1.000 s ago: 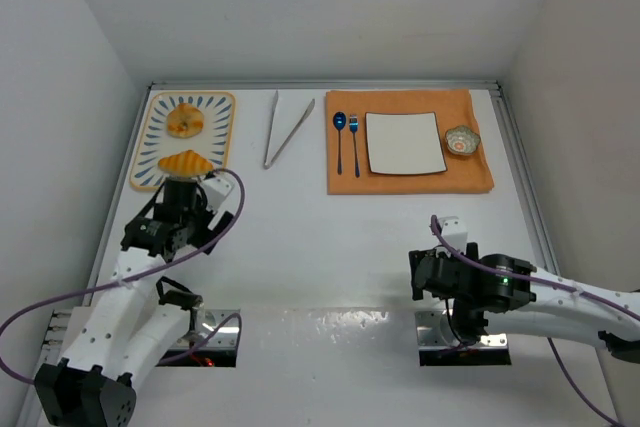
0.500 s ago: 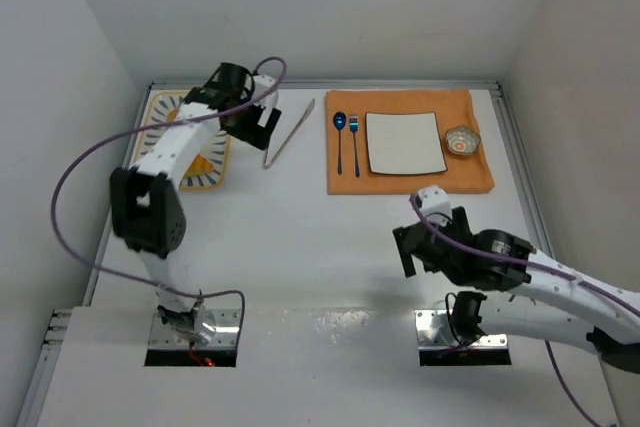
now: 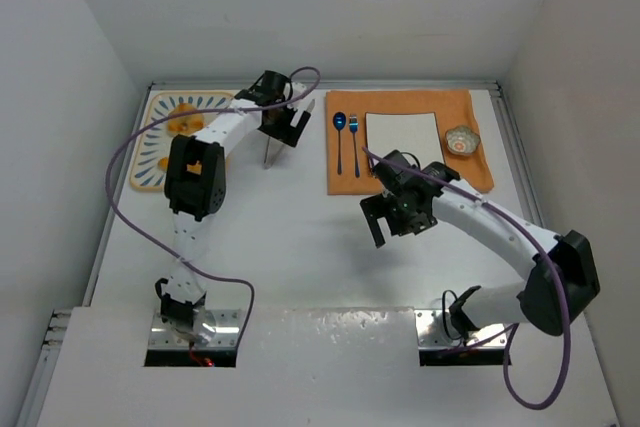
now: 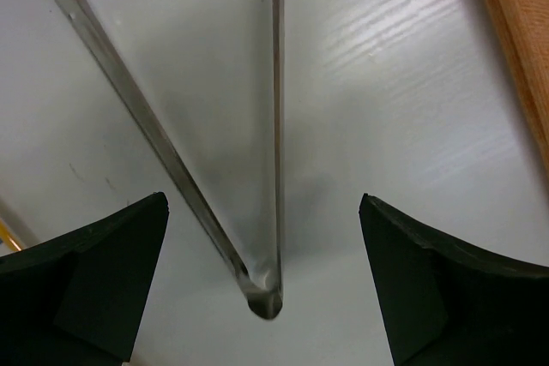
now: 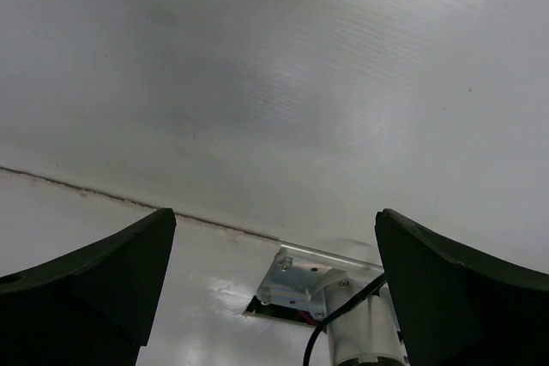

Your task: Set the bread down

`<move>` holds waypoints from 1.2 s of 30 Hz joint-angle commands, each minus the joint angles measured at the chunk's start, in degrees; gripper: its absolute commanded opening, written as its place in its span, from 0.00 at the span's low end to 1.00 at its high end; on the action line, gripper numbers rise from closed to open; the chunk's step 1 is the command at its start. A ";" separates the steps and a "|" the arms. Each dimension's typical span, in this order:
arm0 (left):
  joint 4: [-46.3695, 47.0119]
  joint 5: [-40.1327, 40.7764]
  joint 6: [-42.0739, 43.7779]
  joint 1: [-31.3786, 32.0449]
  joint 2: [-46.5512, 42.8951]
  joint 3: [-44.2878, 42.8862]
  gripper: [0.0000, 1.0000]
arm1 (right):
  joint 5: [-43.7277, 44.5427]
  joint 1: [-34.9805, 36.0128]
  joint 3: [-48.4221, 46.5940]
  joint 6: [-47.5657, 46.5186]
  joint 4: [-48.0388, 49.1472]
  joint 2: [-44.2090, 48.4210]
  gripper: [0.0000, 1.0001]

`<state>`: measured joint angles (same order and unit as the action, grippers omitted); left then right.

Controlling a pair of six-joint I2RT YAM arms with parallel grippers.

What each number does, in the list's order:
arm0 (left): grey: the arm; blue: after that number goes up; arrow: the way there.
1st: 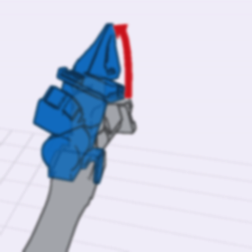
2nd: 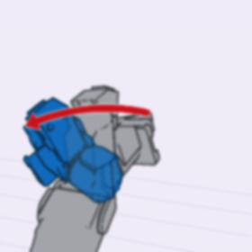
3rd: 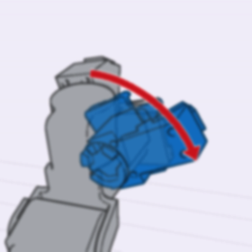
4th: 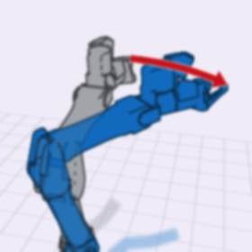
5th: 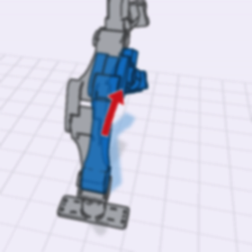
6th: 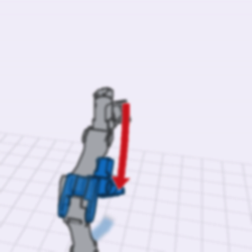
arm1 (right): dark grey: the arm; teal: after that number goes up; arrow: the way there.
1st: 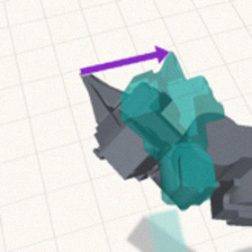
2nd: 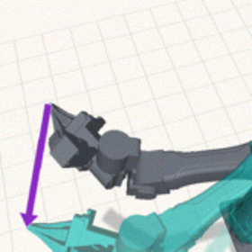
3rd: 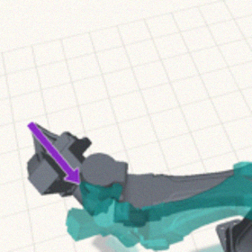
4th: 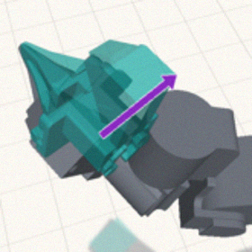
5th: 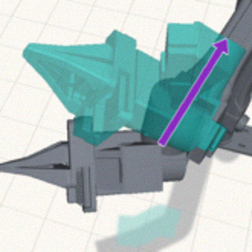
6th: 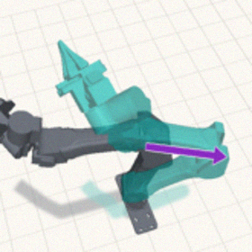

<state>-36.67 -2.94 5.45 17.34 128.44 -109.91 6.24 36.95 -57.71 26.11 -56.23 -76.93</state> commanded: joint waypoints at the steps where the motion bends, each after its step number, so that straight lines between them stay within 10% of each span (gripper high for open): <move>1: 3.88 3.90 -1.23 0.59 3.20 -2.24 0.99 | -5.71 -2.31 -3.02 -4.39 2.61 -1.73 1.00; 17: 5.02 1.28 -5.18 -0.73 13.32 -10.15 0.99 | -8.44 -5.92 -3.02 -4.75 5.51 -4.11 1.00; 27: 3.89 -1.54 -4.57 -1.87 7.36 -3.65 0.48 | -6.50 -5.93 -2.40 -1.86 5.16 -0.43 1.00; 36: -6.21 -1.54 -1.33 -1.87 -6.95 -8.30 0.52 | -4.75 -4.26 -1.61 0.26 3.58 5.64 1.00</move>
<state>-39.07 -3.66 2.11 16.08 132.33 -114.43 -0.05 31.66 -58.43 25.10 -52.03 -74.39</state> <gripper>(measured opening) 0.522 0.996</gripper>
